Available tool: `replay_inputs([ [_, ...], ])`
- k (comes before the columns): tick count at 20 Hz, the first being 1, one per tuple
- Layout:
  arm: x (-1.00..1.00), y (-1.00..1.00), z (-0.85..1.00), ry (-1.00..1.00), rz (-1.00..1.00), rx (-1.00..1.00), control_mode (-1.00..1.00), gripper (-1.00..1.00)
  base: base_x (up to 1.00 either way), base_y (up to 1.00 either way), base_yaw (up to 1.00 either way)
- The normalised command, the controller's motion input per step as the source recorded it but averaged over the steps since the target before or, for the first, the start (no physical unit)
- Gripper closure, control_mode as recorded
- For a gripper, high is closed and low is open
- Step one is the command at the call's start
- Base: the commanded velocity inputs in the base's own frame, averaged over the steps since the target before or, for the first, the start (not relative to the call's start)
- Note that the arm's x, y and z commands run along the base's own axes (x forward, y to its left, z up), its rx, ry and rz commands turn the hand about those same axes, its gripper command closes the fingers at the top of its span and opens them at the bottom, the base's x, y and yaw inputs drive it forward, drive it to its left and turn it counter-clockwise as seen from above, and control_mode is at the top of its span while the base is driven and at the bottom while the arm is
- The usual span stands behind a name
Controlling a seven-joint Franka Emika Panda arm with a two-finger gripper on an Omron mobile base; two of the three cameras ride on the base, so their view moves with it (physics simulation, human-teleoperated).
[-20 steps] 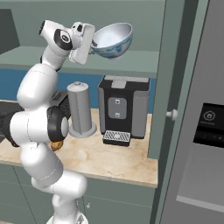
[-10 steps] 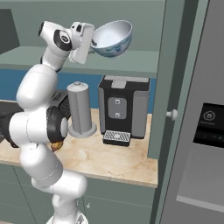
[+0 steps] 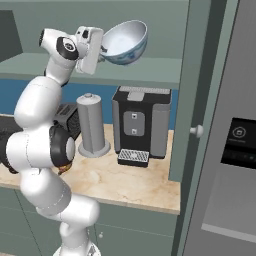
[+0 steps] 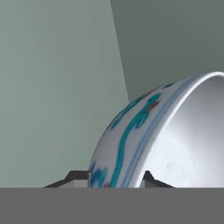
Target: Retrieve the bowl from the cabinet, then place the raw meat into the bowl to avoid contamination.
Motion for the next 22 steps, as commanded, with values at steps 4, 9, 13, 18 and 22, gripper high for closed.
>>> replay_inputs([
  [4,-0.26,0.03,0.03,0.0,0.0,0.0,-1.0,1.0,0.0,0.0,0.0],
  [9,-0.34,0.07,0.03,0.0,0.0,0.0,-1.0,1.0,0.0,0.0,0.0],
  [13,-0.42,0.16,0.02,0.0,0.0,0.0,-1.0,1.0,0.0,0.0,0.0],
  [18,-0.56,0.29,0.01,0.0,0.0,-0.01,-1.0,1.0,0.0,0.0,0.0],
  [22,-0.66,0.29,0.04,0.0,0.0,-0.01,-1.0,1.0,0.0,0.0,0.0],
])
